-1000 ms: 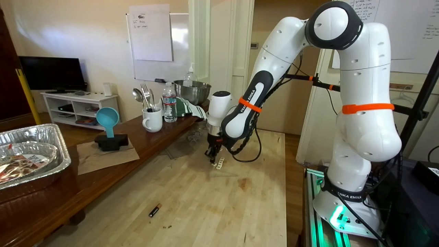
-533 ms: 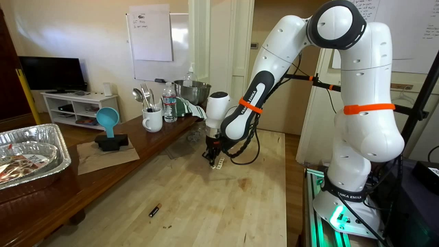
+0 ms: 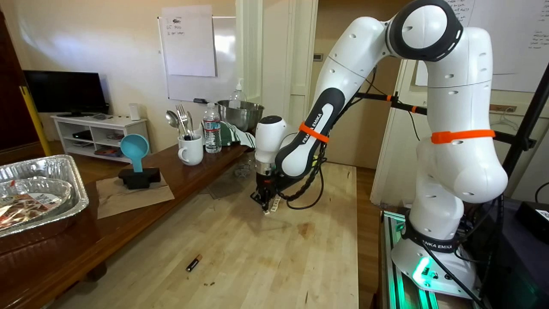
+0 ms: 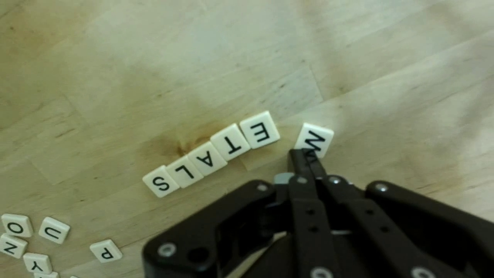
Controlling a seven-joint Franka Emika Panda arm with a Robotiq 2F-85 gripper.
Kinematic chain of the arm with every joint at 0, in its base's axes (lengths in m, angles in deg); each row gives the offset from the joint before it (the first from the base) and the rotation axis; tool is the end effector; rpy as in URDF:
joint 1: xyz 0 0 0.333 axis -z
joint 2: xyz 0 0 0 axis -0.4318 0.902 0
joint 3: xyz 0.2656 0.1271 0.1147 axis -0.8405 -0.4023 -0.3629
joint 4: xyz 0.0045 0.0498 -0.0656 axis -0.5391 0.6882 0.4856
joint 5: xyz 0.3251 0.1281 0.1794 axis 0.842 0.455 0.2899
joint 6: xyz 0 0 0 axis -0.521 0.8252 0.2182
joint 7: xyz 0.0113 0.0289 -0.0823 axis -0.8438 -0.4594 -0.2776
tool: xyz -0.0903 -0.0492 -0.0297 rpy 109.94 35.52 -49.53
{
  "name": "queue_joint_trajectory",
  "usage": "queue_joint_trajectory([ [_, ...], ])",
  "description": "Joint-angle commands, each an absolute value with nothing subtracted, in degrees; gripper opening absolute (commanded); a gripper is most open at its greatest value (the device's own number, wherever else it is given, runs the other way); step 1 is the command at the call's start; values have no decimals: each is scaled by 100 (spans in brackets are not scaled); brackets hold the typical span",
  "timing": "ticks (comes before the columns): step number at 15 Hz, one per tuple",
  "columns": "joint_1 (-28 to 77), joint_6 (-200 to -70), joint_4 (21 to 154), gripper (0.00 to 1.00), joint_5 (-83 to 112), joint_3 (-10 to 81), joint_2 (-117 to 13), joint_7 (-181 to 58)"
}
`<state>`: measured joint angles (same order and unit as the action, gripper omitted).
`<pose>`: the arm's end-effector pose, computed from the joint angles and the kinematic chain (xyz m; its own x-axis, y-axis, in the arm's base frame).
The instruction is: Spell the word 'Metals'.
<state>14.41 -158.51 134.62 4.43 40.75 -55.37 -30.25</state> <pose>0.4956 0.0227 0.2173 0.9222 -0.3629 0.1334 -0.3744 -0.9243 0.0741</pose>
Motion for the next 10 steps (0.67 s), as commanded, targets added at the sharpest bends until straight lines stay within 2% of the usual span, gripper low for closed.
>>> queue_joint_trajectory([
  [1, 1267, -15674, 13542, 0, 130, 4174, -5435, -2215],
  [10, 1425, -15656, 13617, 0, -57, 3992, -5753, -2124],
])
